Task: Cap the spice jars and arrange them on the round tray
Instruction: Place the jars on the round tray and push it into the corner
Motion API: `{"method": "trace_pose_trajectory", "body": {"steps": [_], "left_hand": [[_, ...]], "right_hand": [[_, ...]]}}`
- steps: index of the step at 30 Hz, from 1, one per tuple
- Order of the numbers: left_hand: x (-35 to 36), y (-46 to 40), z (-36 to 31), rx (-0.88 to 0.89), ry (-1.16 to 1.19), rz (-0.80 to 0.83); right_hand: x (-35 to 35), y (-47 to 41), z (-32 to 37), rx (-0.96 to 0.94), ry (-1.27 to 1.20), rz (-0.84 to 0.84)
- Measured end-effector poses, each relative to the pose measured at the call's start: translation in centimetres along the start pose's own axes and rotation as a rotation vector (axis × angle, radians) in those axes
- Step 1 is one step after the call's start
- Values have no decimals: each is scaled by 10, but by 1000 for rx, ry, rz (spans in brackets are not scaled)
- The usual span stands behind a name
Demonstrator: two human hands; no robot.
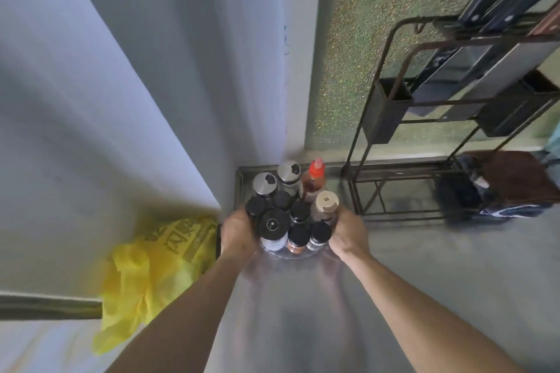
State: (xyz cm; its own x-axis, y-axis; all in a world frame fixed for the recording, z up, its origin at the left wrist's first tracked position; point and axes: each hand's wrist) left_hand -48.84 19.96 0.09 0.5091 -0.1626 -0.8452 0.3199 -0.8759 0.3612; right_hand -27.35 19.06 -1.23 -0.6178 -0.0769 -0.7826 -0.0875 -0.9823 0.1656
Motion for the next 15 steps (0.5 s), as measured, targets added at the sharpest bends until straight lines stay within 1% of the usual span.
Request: {"method": "trace_pose_trajectory", "body": {"steps": [3,7,12,15], "left_hand": [[5,-14,-2,-8,33,-21],[13,-27,-2,-46,32,-1],[21,-32,3,-84,29,18],[25,-32,5,-74,43,2]], "right_hand": [[9,-25,-1,9,7,-13],[20,-44,-9,6,25,-15],[29,-46,-17,22,9,-2],[31,-45,-19,-2,4,-9]]}}
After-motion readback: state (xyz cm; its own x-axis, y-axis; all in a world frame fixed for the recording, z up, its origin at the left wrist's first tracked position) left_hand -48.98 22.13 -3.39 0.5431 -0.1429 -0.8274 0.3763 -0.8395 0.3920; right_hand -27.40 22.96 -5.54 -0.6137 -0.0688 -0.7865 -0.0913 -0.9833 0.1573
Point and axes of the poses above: each hand's wrist, its own y-axis away from the middle knuckle, its own x-axis out of the palm, z = x × y, and after that the axes turned 10 degrees about -x, right-handed
